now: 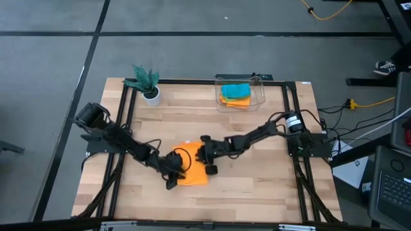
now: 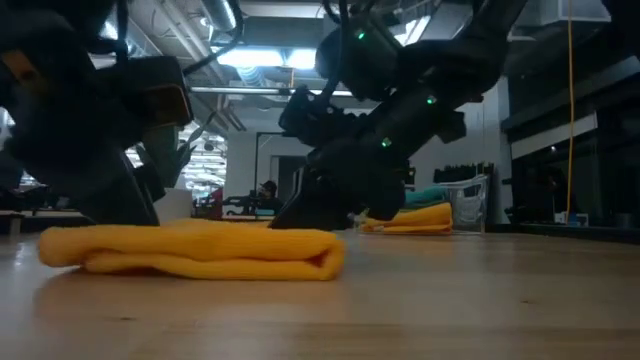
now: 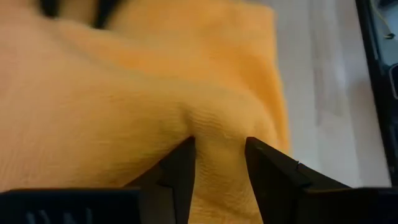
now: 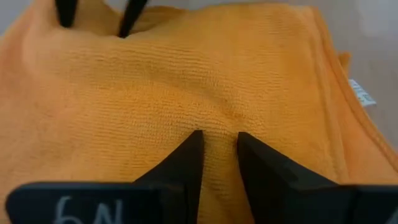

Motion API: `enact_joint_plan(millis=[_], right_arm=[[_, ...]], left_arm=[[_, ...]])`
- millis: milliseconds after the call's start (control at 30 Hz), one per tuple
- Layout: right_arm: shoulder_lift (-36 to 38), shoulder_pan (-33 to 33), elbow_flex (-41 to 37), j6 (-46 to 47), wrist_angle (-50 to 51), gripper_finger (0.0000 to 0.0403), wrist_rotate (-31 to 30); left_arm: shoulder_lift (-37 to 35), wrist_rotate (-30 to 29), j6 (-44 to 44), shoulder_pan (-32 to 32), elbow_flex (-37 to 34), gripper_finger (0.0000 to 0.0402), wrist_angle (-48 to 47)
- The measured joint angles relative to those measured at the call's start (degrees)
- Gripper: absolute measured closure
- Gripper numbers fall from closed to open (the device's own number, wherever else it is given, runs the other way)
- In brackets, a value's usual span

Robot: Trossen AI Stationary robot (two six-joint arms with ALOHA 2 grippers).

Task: Fold microfiber towels
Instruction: Fold the orange microfiber towel

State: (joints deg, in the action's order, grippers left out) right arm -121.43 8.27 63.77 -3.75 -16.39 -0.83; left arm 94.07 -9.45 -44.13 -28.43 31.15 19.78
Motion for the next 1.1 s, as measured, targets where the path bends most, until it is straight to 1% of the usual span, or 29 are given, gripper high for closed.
enact_joint_plan(millis=[133, 267, 400, 467, 567, 733, 833, 967, 1100], right_arm=[[1.5, -2.4, -0.2, -1.9, 2.0, 0.0297, 4.6], [5.9, -2.7, -0.5, -1.0, 6.2, 0.0297, 5.5], [12.3, -0.8, -0.2, 2.3, 9.2, 0.0297, 5.8], [14.4, 0.8, -0.3, 4.2, 11.7, 0.0297, 5.9], [17.0, 3.6, -0.3, 5.6, 15.6, 0.0297, 5.7], [16.2, 8.0, -0.3, 9.9, 17.8, 0.0297, 2.1], [15.1, 10.2, -0.3, 10.8, 17.7, 0.0297, 2.0], [14.8, 11.9, -0.3, 10.8, 16.6, 0.0297, 2.0], [14.8, 12.9, -0.3, 10.8, 15.4, 0.0297, 1.9]], left_arm=[[1.3, -2.6, -0.8, -2.8, 2.2, 0.0266, -1.7], [0.7, -4.2, 0.7, -4.3, 3.4, 0.0266, -1.6], [-0.1, -4.5, 4.7, -4.1, 4.5, 0.0266, -1.4], [-0.3, -5.0, 6.7, -3.7, 4.8, 0.0266, -1.3], [-0.3, -5.2, 7.2, -2.8, 4.8, 0.0266, -1.8], [-0.3, -5.5, 7.2, -2.8, 4.8, 0.0266, -2.7], [-0.3, -5.5, 7.5, -3.8, 5.3, 0.0266, -3.2], [-0.3, -5.5, 10.5, -4.9, 8.8, 0.0266, -3.6], [-0.3, -6.1, 13.2, -6.2, 13.3, 0.0266, -7.9]])
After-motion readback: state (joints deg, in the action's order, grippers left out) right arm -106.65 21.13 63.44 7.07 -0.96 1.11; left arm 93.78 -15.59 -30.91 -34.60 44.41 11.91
